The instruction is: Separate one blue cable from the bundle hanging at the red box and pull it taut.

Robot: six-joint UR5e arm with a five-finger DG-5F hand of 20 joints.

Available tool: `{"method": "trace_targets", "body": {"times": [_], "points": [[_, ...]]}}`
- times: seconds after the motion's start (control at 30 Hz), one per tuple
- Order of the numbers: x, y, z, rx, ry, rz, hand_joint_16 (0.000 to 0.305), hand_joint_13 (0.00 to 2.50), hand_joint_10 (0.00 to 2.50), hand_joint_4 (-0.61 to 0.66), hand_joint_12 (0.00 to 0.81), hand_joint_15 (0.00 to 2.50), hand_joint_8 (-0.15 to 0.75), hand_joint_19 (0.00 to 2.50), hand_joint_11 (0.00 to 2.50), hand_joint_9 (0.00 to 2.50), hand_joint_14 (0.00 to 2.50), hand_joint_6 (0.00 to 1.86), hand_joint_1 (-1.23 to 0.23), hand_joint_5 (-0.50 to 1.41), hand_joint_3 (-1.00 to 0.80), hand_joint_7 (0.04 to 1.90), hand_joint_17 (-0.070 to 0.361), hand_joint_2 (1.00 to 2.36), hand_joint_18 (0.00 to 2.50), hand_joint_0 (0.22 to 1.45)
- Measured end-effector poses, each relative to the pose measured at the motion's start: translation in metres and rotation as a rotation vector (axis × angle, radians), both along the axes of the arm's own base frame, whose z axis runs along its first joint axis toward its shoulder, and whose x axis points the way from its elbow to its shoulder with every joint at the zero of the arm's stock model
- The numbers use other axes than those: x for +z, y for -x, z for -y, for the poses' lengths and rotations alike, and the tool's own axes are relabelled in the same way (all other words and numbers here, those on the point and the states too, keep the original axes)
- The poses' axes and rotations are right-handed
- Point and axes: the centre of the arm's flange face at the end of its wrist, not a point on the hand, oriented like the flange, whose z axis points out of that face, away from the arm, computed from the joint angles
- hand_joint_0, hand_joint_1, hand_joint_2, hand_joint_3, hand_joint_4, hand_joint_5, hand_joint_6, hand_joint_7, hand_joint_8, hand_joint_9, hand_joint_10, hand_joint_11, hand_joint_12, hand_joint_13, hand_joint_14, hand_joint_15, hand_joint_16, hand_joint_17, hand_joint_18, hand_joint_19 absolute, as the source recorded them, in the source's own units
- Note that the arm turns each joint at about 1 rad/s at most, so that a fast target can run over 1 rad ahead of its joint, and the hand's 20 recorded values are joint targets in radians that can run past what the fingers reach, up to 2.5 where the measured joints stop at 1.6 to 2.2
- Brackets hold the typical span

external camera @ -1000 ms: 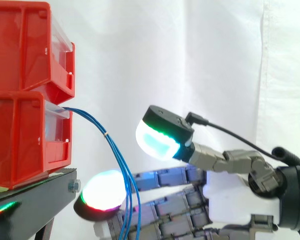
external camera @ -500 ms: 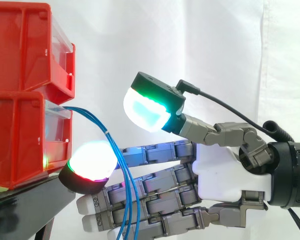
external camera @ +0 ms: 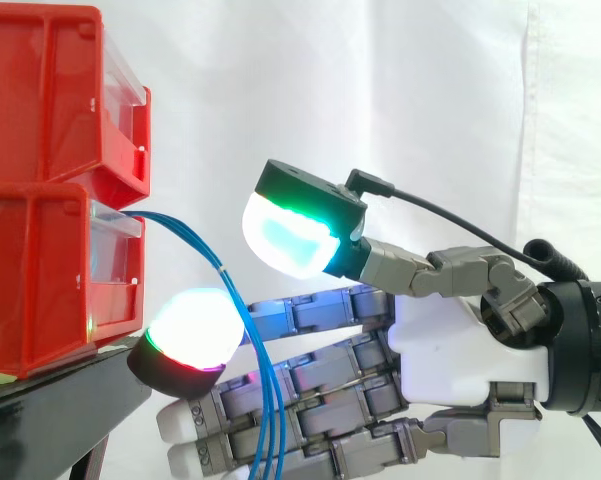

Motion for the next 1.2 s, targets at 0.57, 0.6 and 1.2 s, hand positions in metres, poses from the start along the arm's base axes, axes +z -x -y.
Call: {"method": "trace_targets", "body": {"times": [0.57,0.6,1.2], "points": [[0.017,0.011,0.005,0.016,0.019,-0.059,0.03,0.42,0.01,0.18,0.245,0.04,0.286,0.18,0.19,0.59,0.0,0.6,-0.56,-0.14,-0.44,1.16,0.067,1.01,0.37,0.61],[0.017,0.011,0.005,0.016,0.019,-0.06,0.03,0.42,0.01,0.18,0.25,0.04,0.285,0.17,0.19,0.59,0.0,0.6,-0.55,-0.14,-0.44,1.16,0.067,1.01,0.37,0.6],[0.031,0.013,0.007,0.012,0.025,-0.053,0.032,0.44,0.01,0.12,0.257,0.07,0.293,0.21,0.34,0.69,0.0,0.73,-0.6,-0.16,-0.2,1.02,0.072,1.02,0.39,0.64]]}}
